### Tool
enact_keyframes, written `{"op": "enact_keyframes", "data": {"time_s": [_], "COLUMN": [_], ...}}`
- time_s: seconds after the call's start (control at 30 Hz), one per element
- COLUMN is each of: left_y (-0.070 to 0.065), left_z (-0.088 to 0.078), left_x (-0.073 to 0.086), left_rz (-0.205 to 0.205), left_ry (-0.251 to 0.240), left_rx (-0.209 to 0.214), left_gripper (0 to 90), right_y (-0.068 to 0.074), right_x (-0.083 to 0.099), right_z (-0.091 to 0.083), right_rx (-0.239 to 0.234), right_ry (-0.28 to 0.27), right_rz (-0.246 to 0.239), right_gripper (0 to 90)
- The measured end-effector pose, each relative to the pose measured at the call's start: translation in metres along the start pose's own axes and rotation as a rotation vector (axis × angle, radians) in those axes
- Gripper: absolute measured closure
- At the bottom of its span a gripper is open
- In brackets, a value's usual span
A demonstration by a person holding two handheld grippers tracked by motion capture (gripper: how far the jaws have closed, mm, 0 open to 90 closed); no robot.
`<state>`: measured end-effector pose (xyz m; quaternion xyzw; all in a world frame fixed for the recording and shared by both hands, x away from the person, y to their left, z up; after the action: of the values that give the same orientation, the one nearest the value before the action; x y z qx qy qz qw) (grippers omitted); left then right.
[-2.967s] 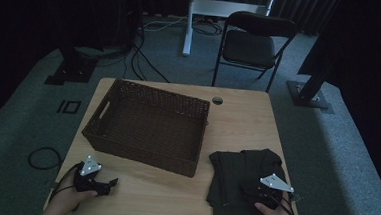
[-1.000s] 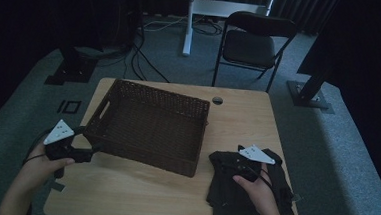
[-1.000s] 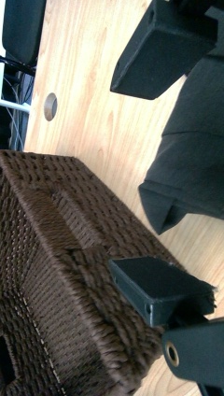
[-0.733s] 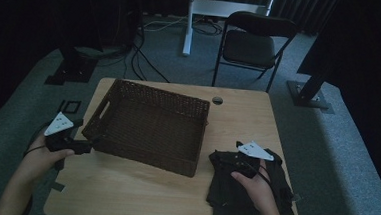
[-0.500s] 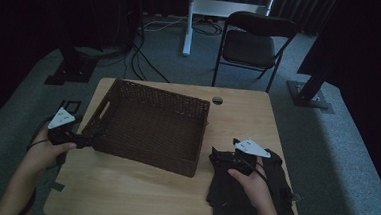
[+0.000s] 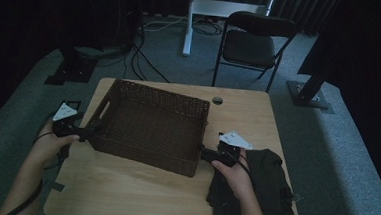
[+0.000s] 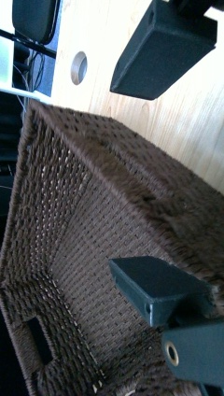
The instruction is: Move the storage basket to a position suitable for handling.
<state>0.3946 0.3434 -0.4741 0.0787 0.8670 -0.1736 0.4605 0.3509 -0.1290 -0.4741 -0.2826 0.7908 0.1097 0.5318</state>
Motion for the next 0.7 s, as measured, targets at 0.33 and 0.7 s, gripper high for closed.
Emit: {"op": "enact_keyframes", "data": {"time_s": [0.33, 0.7], "left_y": [0.006, 0.001], "left_z": [0.016, 0.015], "left_x": [0.004, 0.009], "left_rz": [-0.049, -0.115], "left_ry": [0.013, 0.047], "left_rx": [-0.022, -0.017], "left_gripper": [14.6, 55.1], "right_y": [0.018, 0.028], "right_x": [0.001, 0.005], "right_z": [0.025, 0.030], "right_rx": [0.023, 0.015], "right_ry": [0.017, 0.066], "right_rz": [-0.031, -0.037], "right_gripper": [13.6, 34.8]}}
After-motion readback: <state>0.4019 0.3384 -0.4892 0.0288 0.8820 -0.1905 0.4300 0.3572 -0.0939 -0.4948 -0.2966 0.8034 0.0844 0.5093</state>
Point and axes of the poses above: each handheld gripper's, and its own axes: z roughly forward along the jaws, x roughly out of its underside, y roughly to its left, the point moved 3 cm from there along z, roughly forward along the jaws, and after that the axes turned 14 degrees about -z, right-handed, at the moved point
